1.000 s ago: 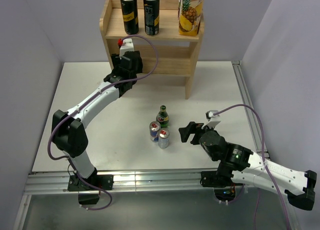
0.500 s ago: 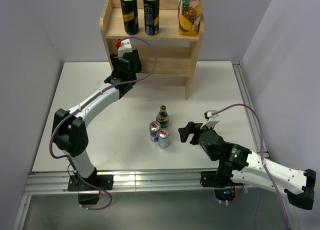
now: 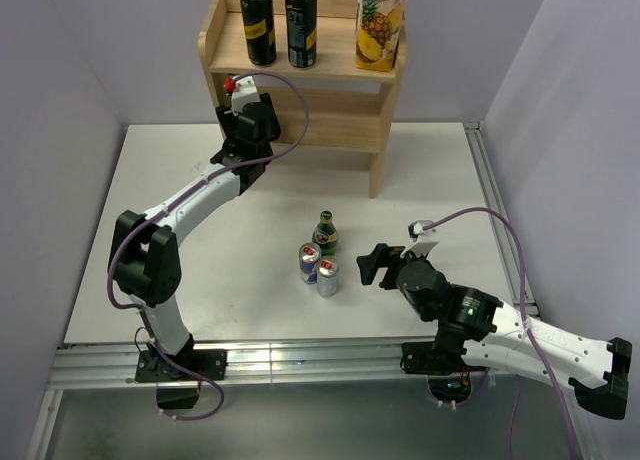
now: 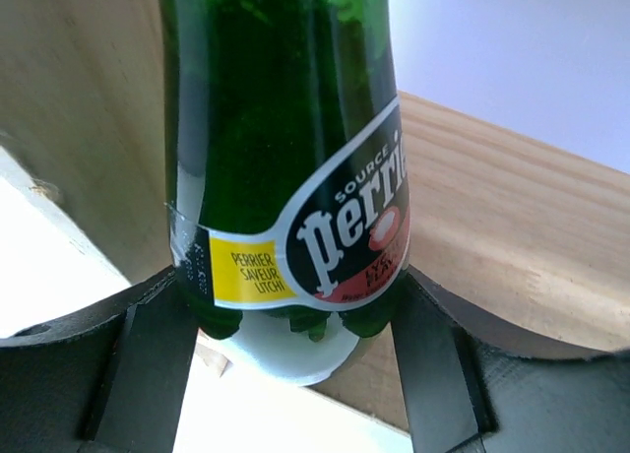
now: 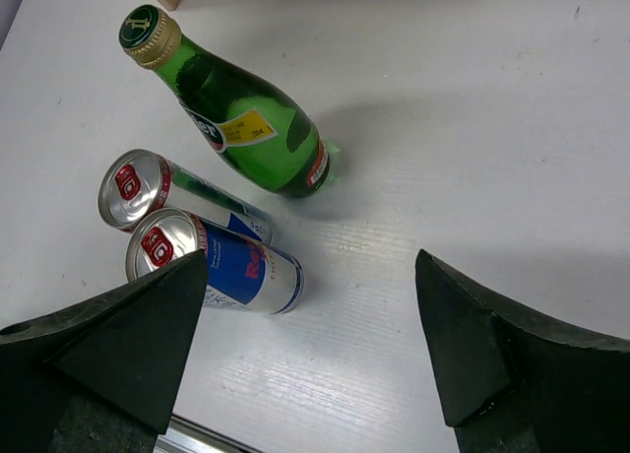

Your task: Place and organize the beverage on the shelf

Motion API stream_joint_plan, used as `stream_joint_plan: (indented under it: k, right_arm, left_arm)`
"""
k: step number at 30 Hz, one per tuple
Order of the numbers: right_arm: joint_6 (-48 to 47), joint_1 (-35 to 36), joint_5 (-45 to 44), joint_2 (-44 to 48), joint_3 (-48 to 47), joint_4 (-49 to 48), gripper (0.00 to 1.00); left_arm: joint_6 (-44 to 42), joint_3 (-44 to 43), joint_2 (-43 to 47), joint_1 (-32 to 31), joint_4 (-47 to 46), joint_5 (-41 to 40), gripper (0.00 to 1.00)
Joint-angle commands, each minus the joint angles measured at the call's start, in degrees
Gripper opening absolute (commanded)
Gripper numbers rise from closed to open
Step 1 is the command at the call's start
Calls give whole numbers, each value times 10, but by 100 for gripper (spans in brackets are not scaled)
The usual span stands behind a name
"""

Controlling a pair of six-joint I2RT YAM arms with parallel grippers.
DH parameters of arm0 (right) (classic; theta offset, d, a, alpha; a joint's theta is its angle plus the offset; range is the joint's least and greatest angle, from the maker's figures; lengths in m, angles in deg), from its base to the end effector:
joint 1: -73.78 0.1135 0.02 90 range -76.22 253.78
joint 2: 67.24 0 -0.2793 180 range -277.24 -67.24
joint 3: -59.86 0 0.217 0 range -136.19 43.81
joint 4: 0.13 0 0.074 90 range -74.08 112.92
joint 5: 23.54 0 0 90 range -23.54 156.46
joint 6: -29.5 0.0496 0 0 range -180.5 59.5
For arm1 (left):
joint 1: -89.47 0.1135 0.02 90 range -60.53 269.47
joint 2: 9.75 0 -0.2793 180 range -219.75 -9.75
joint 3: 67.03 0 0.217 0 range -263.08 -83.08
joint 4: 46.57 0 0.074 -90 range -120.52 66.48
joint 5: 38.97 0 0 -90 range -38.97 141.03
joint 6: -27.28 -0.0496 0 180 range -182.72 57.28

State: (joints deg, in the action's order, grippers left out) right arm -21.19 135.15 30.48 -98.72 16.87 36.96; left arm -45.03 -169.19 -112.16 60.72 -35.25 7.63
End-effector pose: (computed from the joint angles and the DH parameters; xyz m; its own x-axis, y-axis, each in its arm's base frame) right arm 0.0722 0.0715 0.2534 -0.4492 0.2471 -0.8586 -0.2220 0.9000 0.3752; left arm 0.3713 -0.1648 0.3633 -0.0944 -0.2000 -0.9752 -0.2827 0.9447 -0.1664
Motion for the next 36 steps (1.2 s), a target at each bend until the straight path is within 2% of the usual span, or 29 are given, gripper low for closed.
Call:
stream_joint_plan:
  k: [1,6,8,9,12,13,20,25,36]
  right_arm:
    - [-2,2,-16,-2,1,-11,93]
    - [-1,2,-17,-5,3,-13,93]
    - [-1,2,-16,-6,2,-13,93]
    - [0,2,-16,-6,2,-13,93]
    - [0,2,-16,-5,3,-13,93]
    - [-1,2,-16,-3,4,-13,93]
    - [1,2,-15,-3,4,-13,93]
    - [2,2,-15,-2,4,-13,93]
    - [3,2,-14,1,8,-15,93]
  left_arm:
    - [16,-35,-5,19,-58,-14,71]
    - [20,-24,-1,19,-66,-12,81]
    - [20,-25,-2,19,-63,-12,82]
    - [19,-25,-2,19,-62,-11,88]
    - [19,-26,-2,19,-58,-11,89]
    - [21,-24,-1,19,-58,-11,95]
    - [23,-15,5,19,-61,2,96]
    - [7,-2,17,19,-72,49,99]
    - [-17,52,63,19,-89,127,99]
